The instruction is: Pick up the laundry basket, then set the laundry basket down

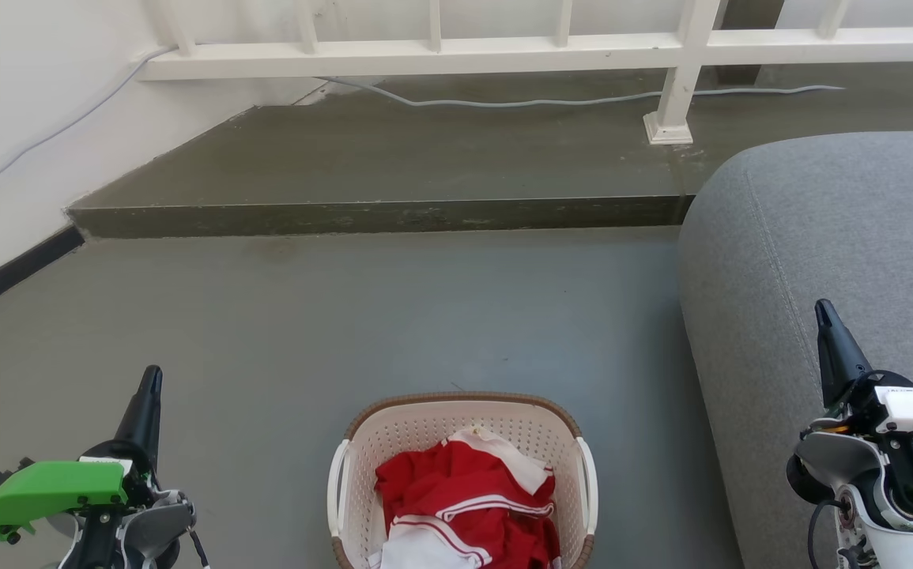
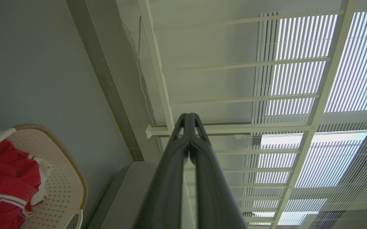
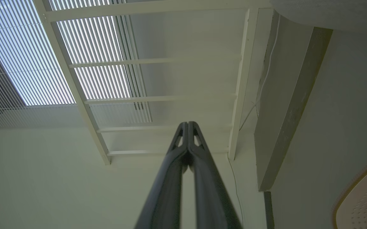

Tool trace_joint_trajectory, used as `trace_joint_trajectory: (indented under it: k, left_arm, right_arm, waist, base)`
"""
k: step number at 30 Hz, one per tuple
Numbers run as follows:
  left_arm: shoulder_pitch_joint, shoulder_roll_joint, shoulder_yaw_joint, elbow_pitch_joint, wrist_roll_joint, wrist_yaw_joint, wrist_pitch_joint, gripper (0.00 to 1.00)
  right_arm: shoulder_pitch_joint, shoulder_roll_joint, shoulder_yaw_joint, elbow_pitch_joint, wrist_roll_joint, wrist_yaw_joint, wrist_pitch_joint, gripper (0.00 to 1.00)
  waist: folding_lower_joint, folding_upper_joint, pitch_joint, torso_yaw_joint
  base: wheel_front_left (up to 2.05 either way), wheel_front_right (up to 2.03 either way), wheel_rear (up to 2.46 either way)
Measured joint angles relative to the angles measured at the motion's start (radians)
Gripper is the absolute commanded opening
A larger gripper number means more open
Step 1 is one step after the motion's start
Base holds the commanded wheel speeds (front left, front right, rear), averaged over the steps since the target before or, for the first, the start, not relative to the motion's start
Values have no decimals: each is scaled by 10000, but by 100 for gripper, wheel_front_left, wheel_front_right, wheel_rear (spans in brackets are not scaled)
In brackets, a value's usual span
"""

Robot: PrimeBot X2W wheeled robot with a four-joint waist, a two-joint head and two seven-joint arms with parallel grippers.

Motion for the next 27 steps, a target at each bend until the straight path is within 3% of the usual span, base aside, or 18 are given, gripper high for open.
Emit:
trace_joint_trajectory:
  k: [7,8,27]
  left_arm:
    - [73,-73,-19,244,4,12,0,0]
    - [142,-132,-31,364,4,12,0,100]
    - [365,-190,-322,155,449,12,-460,100]
  right_arm:
    - [97,90,15,230,0,-40,0,0]
    - [203,150,23,339,0,-40,0,100]
    - [487,148,731,0,-734,-42,-431,100]
  waist:
    - [0,0,1,0]
    - [0,0,1,0]
    - [0,0,45,-45]
  base:
    - [0,0,0]
    - [0,0,0]
    - [0,0,0]
